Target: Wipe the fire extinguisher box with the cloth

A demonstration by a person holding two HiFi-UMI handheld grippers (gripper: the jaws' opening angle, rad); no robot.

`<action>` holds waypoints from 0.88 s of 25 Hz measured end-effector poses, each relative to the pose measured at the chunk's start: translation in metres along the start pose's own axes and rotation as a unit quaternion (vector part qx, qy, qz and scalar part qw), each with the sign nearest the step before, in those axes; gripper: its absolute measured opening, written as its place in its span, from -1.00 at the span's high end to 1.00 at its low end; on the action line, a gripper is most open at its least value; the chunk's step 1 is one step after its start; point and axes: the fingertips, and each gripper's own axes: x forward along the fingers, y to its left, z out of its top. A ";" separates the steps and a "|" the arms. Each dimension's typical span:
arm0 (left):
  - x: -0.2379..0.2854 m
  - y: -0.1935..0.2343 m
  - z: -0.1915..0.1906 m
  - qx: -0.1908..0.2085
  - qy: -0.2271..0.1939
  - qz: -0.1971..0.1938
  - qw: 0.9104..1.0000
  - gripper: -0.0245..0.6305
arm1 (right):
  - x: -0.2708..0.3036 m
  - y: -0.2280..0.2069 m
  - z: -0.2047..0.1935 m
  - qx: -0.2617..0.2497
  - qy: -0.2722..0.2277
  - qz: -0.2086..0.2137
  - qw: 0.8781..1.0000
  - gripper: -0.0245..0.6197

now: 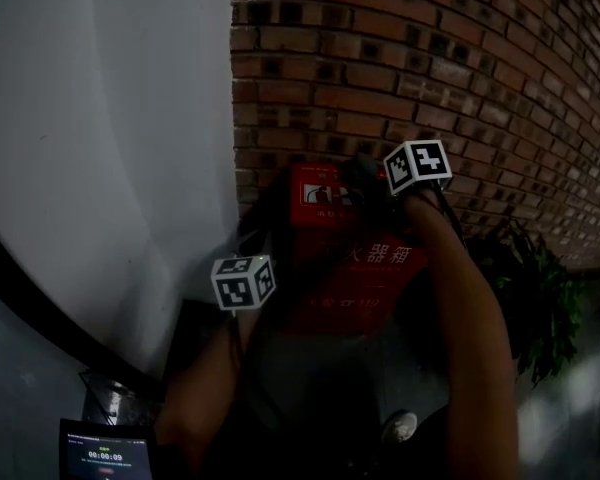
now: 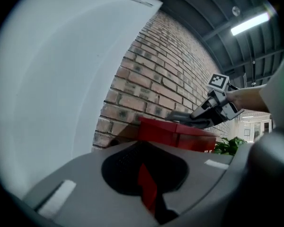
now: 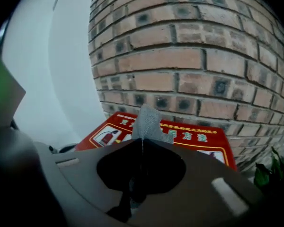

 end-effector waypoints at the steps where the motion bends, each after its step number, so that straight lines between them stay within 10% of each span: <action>1: 0.003 -0.001 -0.002 -0.001 -0.001 -0.002 1.000 0.93 | 0.007 0.013 -0.001 -0.003 0.002 0.004 1.000 0.84; 10: -0.048 -0.009 0.022 0.030 -0.001 0.005 1.000 0.93 | 0.021 0.130 -0.003 -0.016 0.018 0.039 0.999 0.84; 22: -0.066 0.000 0.027 0.055 0.004 0.007 0.998 0.93 | 0.037 0.114 -0.018 -0.048 0.049 -0.040 0.997 0.84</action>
